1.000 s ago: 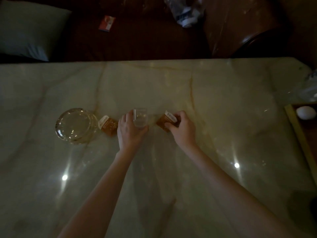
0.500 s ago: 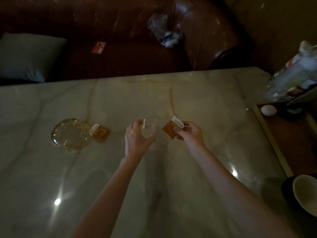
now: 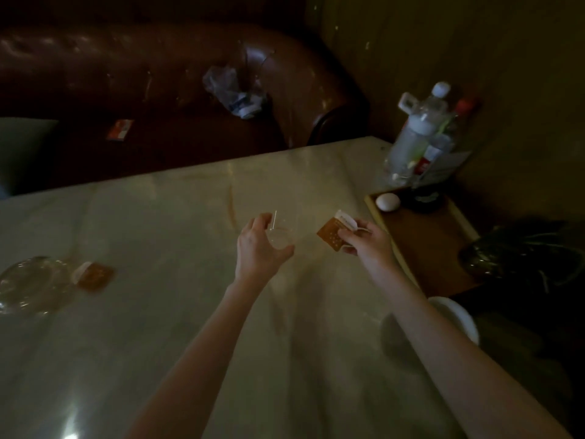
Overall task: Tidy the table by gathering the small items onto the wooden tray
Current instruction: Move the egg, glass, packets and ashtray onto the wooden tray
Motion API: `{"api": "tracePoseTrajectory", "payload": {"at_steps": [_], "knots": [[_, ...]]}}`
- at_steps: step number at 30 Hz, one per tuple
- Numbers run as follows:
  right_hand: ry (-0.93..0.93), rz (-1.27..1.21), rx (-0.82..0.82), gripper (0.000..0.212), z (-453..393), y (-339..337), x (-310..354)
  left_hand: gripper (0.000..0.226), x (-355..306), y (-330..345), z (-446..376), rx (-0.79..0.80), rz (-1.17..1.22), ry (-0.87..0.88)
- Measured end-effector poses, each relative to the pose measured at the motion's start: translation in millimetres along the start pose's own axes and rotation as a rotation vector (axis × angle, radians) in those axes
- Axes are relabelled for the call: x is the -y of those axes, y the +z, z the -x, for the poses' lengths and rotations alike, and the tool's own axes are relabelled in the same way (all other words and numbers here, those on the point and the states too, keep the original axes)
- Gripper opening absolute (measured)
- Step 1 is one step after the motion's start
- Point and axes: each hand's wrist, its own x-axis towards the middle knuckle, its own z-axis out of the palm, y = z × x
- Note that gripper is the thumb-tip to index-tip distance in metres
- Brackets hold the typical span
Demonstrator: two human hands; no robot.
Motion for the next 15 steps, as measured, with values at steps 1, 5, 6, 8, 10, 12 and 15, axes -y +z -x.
{"api": "tracePoseTrajectory", "payload": {"at_steps": [1, 5, 6, 8, 10, 12, 15], "knots": [[0.001, -0.006, -0.014, 0.030, -3.4, -14.9, 3.1, 0.061, -11.0, 10.7, -0.2, 0.005, 0.007, 0.006], [-0.003, 0.003, -0.086, 0.030, -20.7, -70.2, 10.0, 0.060, -50.3, 54.8, -2.3, 0.019, 0.020, 0.039], [0.001, 0.008, -0.096, 0.030, -25.6, -82.6, 11.4, 0.060, -59.0, 65.7, -3.1, 0.020, 0.024, 0.042], [0.013, 0.018, -0.114, 0.029, -37.0, -104.8, 13.8, 0.061, -74.8, 87.2, -5.5, 0.033, 0.031, 0.046], [0.019, 0.018, -0.121, 0.029, -49.2, -124.0, 15.5, 0.062, -87.2, 107.9, -8.6, 0.047, 0.032, 0.057], [0.028, 0.007, -0.117, 0.030, -61.9, -139.2, 16.5, 0.062, -98.5, 126.9, -12.0, 0.066, 0.035, 0.079], [0.053, -0.030, -0.126, 0.031, -78.3, -156.0, 13.5, 0.061, -112.4, 153.5, -18.0, 0.095, 0.025, 0.090]]}}
